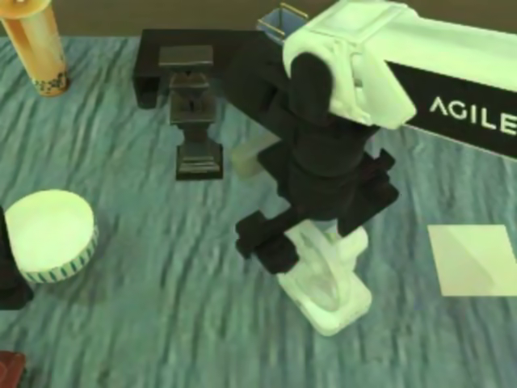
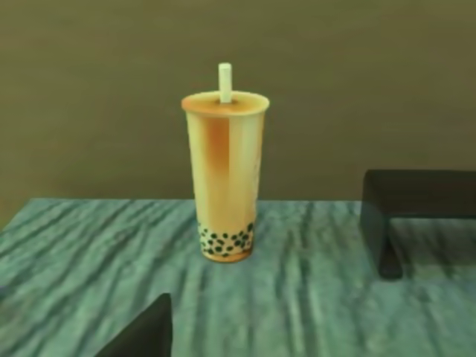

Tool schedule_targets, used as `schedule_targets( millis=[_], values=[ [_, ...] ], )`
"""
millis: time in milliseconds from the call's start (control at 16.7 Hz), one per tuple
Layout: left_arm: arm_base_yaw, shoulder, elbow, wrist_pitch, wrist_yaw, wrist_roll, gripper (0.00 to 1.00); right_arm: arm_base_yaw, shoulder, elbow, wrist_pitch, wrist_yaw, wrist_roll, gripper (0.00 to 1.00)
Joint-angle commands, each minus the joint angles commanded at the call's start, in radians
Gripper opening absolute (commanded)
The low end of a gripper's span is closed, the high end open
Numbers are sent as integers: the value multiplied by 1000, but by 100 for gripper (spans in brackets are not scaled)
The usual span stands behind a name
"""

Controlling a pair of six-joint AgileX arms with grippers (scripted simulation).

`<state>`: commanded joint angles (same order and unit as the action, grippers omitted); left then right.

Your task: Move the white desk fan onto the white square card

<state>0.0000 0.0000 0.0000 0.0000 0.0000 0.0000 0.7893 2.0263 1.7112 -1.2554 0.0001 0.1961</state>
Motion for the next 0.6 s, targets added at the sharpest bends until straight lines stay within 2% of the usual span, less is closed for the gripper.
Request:
schedule_targets(
  millis=[480,600],
  values=[
    [0,0,0,0,0,0,100,0,0,0,0,0,0,2],
    [0,0,0,0,0,0,100,0,0,0,0,0,0,0]
  ],
)
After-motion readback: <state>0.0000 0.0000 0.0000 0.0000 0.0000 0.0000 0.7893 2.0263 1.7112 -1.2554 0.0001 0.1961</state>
